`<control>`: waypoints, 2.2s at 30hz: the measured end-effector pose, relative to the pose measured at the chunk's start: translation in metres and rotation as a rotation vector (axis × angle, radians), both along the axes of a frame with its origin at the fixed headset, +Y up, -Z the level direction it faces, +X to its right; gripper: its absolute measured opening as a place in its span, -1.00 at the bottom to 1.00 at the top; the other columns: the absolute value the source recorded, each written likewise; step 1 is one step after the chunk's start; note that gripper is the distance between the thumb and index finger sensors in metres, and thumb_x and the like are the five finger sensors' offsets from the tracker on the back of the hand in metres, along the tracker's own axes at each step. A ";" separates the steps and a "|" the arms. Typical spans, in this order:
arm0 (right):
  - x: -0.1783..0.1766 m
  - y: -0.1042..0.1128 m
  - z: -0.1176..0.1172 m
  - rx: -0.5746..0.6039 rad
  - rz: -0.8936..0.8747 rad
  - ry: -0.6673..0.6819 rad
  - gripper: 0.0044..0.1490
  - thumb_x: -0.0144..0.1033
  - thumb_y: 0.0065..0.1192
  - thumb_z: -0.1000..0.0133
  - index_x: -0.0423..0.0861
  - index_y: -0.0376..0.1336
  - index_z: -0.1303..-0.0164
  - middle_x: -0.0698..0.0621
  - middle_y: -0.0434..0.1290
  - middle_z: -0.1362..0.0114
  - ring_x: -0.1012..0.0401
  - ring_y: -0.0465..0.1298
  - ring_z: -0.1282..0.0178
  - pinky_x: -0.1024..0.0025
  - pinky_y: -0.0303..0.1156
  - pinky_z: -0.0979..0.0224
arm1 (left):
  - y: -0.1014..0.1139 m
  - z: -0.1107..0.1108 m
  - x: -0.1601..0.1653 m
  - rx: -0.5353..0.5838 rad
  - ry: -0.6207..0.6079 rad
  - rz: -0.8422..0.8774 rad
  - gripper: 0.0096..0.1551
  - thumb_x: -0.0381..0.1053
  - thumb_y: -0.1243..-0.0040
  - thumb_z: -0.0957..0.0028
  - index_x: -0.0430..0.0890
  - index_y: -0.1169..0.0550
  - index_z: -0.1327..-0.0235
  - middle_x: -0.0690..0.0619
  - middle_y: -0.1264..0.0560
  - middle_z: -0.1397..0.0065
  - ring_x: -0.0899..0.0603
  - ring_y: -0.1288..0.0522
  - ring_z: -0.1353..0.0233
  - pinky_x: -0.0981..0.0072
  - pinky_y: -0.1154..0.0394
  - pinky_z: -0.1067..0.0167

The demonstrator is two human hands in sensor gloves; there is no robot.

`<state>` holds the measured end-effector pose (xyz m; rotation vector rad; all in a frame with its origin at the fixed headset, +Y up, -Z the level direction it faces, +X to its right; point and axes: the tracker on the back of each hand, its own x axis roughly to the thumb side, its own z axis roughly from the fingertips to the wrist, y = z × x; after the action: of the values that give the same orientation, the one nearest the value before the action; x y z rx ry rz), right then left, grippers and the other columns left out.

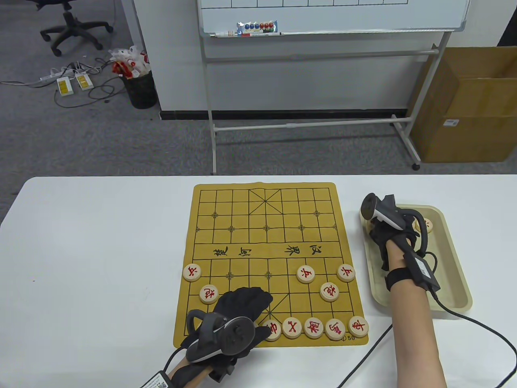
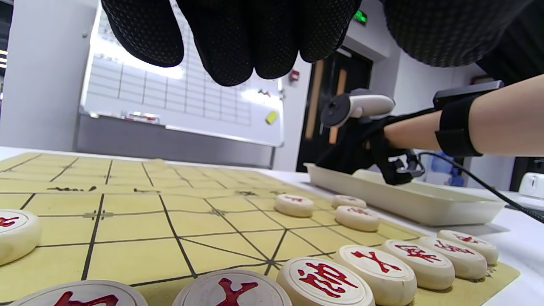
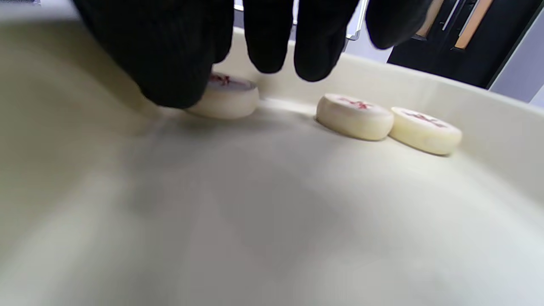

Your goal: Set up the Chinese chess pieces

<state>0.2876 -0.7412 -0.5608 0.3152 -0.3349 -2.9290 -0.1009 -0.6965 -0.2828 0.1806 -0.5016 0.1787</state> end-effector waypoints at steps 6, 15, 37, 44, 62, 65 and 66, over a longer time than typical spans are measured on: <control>0.001 -0.002 0.000 0.082 -0.007 0.015 -0.09 -0.01 0.46 0.05 0.04 0.20 -0.53 -0.04 0.34 -0.65 -0.06 0.40 -0.64 -0.18 0.23 -0.64 | -0.003 -0.001 0.002 -0.010 -0.006 -0.008 -0.07 0.36 -0.15 0.24 0.11 -0.28 -0.48 0.06 -0.33 -0.60 -0.13 -0.39 -0.59 -0.18 -0.36 -0.49; -0.001 -0.007 0.004 0.082 0.065 0.049 -0.08 -0.02 0.48 0.08 0.10 0.21 -0.54 0.00 0.45 -0.56 0.03 0.51 -0.53 -0.16 0.24 -0.64 | -0.003 -0.001 0.004 -0.016 -0.003 -0.005 -0.07 0.36 -0.15 0.24 0.11 -0.28 -0.48 0.06 -0.32 -0.60 -0.13 -0.38 -0.59 -0.18 -0.36 -0.49; -0.112 0.080 0.232 0.207 -0.661 0.579 -0.09 0.02 0.43 0.03 -0.15 0.29 -0.50 -0.20 0.44 -0.50 -0.01 0.64 -0.27 -0.18 0.33 -0.55 | 0.007 0.021 0.018 0.103 -0.077 0.063 -0.07 0.32 -0.19 0.24 0.16 -0.25 -0.48 0.09 -0.31 -0.61 -0.10 -0.38 -0.60 -0.18 -0.35 -0.51; -0.143 0.046 0.271 0.039 -0.999 0.658 -0.08 0.01 0.46 0.04 -0.22 0.32 -0.46 -0.25 0.48 -0.45 -0.03 0.66 -0.22 -0.16 0.38 -0.50 | 0.006 0.038 0.031 0.238 -0.173 0.023 -0.16 0.29 -0.27 0.28 0.30 -0.33 -0.39 0.16 -0.36 -0.56 -0.05 -0.42 -0.55 -0.15 -0.37 -0.51; -0.144 0.052 0.302 0.317 -0.735 0.719 -0.04 0.03 0.27 -0.05 -0.24 0.18 -0.58 -0.29 0.32 -0.59 -0.16 0.49 -0.46 -0.30 0.17 -0.57 | 0.036 0.031 -0.035 0.355 -0.053 -0.200 -0.45 0.24 -0.30 0.31 0.24 -0.60 -0.02 0.21 -0.58 -0.37 0.01 -0.62 -0.38 -0.08 -0.49 -0.43; -0.143 0.052 0.301 0.304 -0.750 0.721 -0.05 0.02 0.26 -0.05 -0.23 0.18 -0.59 -0.29 0.32 -0.60 -0.18 0.48 -0.47 -0.31 0.16 -0.57 | 0.031 0.016 -0.079 0.312 0.085 -0.276 -0.45 0.24 -0.31 0.33 0.21 -0.60 0.00 0.20 -0.61 -0.34 0.00 -0.65 -0.35 -0.07 -0.52 -0.41; -0.143 0.051 0.301 0.299 -0.747 0.722 -0.05 0.02 0.26 -0.05 -0.22 0.18 -0.59 -0.29 0.32 -0.60 -0.17 0.48 -0.47 -0.31 0.16 -0.57 | 0.027 0.013 -0.091 0.295 0.119 -0.302 -0.45 0.24 -0.32 0.33 0.21 -0.60 0.01 0.19 -0.61 -0.34 0.00 -0.66 -0.34 -0.06 -0.53 -0.40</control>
<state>0.1443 -0.6897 -0.2601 -1.0356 0.1375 -3.4952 -0.1916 -0.6700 -0.2702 0.3980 -0.4294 -0.2022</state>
